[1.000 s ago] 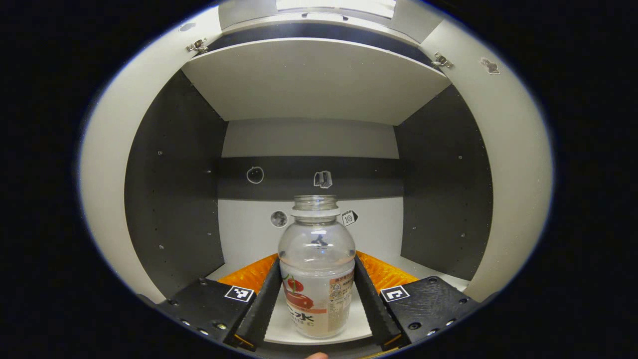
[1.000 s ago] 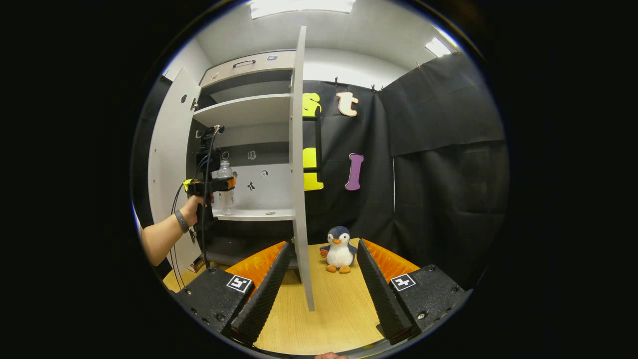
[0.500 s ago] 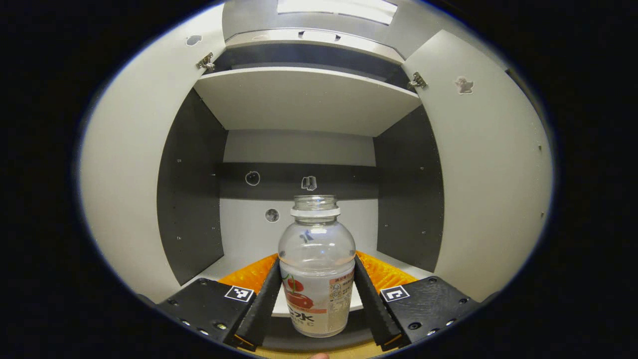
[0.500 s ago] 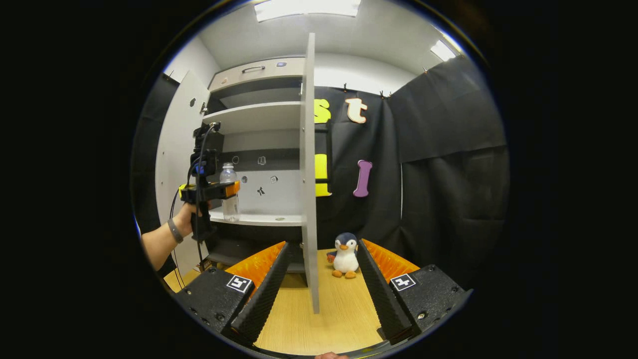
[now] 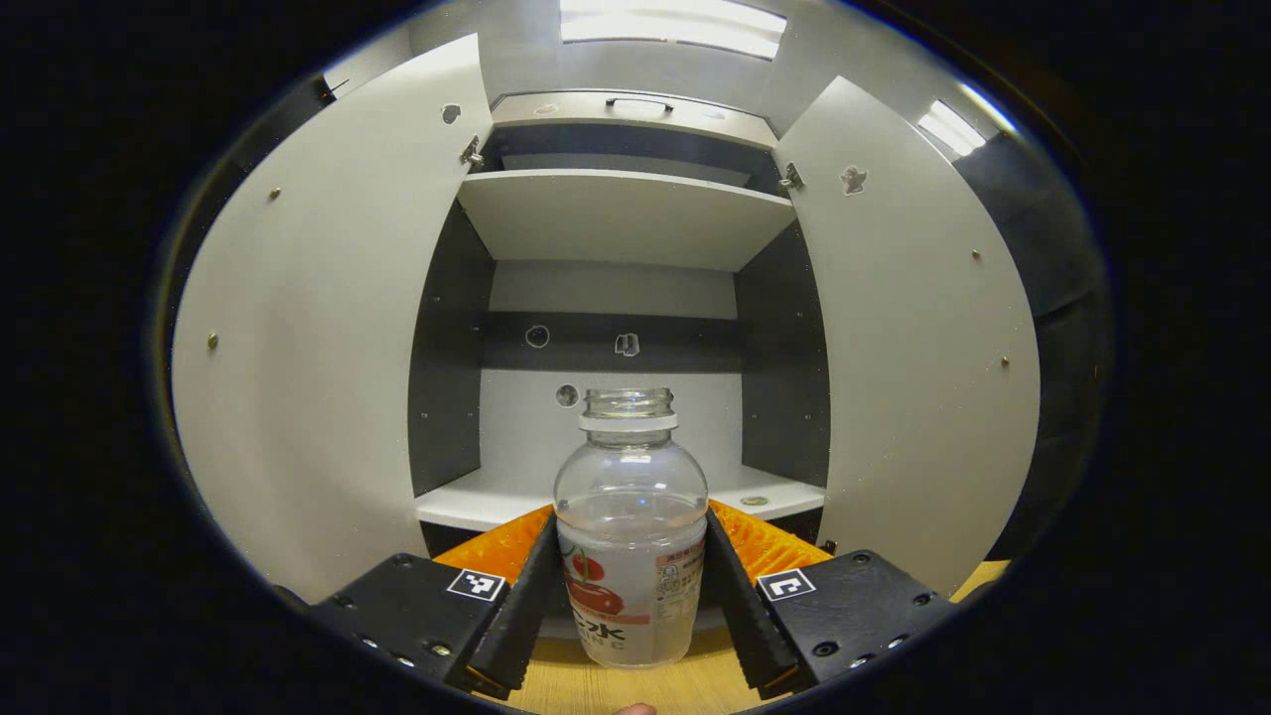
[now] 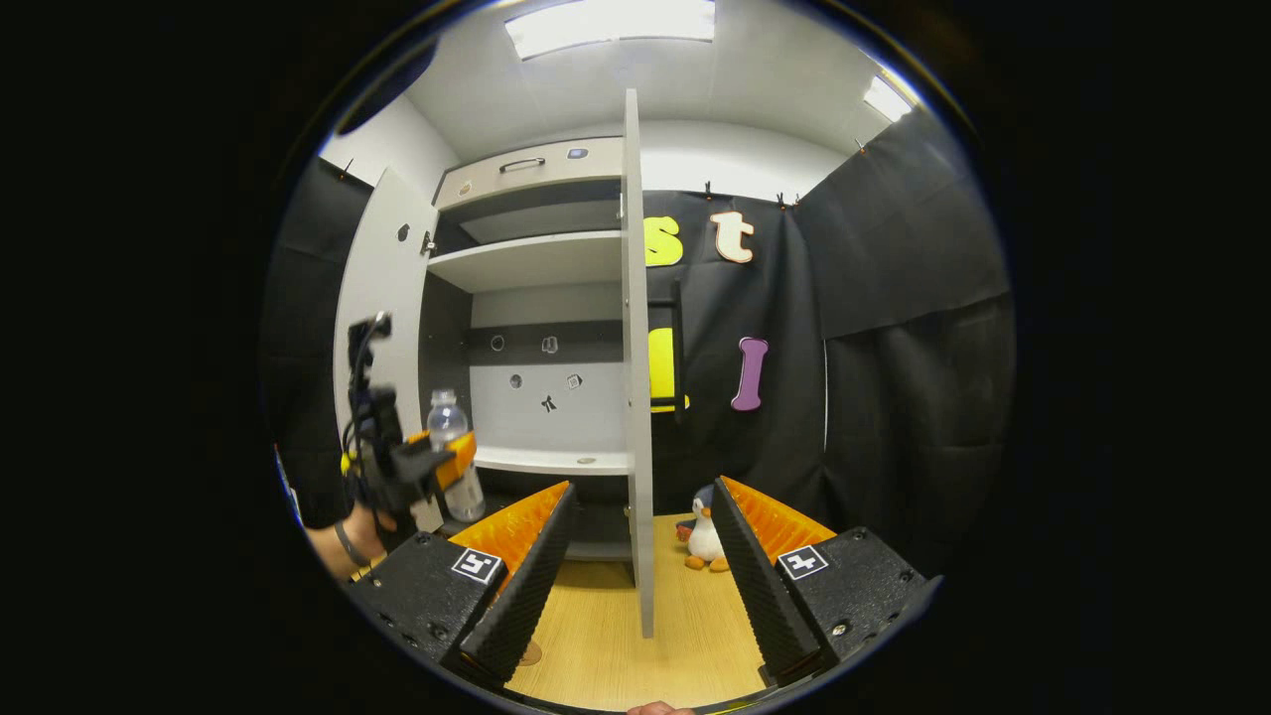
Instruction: Grasp the bottle in the cabinet with the left hand and place it on the coaster, then close the right door with the right hand and the left door with the left hand.
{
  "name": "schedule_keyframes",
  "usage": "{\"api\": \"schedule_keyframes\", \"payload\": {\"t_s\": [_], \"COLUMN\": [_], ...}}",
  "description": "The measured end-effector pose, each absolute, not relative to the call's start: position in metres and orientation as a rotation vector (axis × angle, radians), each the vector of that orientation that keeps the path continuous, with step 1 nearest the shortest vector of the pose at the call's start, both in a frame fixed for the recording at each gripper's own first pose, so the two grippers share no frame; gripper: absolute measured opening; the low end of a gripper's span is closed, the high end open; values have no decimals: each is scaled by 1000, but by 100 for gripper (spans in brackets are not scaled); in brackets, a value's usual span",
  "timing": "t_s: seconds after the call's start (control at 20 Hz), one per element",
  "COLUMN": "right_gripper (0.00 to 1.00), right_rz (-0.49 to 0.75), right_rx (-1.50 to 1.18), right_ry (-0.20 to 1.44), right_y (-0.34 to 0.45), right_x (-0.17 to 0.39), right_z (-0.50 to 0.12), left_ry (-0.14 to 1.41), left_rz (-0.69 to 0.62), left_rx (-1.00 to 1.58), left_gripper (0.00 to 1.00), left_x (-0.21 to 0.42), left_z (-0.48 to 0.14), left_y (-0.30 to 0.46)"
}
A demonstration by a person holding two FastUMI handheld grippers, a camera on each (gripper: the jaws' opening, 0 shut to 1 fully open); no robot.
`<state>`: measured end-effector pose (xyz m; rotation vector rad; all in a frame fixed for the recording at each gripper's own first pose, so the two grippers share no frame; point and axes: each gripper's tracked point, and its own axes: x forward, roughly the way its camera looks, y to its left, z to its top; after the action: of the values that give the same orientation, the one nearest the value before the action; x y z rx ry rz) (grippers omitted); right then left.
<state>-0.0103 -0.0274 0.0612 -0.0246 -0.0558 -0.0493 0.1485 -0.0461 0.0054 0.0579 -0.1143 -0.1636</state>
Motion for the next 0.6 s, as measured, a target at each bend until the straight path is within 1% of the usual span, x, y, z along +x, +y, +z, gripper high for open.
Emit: {"api": "schedule_keyframes", "payload": {"t_s": [0.15, 0.3, 0.5, 0.6], "right_gripper": [83, 83, 83, 83], "right_rz": [-19, -14, -39, -45], "right_rx": [-12, 14, -38, -39], "right_ry": [-53, -32, 20, 32], "right_y": [-23, -23, -30, -28], "right_x": [-11, -9, -8, -7], "right_z": [65, 64, 60, 60], "left_ry": [-83, -63, 15, 26], "left_rz": [-155, -155, -162, -147], "left_rx": [84, 124, 113, 104], "left_gripper": [77, 77, 77, 77], "left_x": [123, 101, 82, 72], "left_z": [-41, -92, -164, -183], "left_y": [-49, -59, -74, -76]}}
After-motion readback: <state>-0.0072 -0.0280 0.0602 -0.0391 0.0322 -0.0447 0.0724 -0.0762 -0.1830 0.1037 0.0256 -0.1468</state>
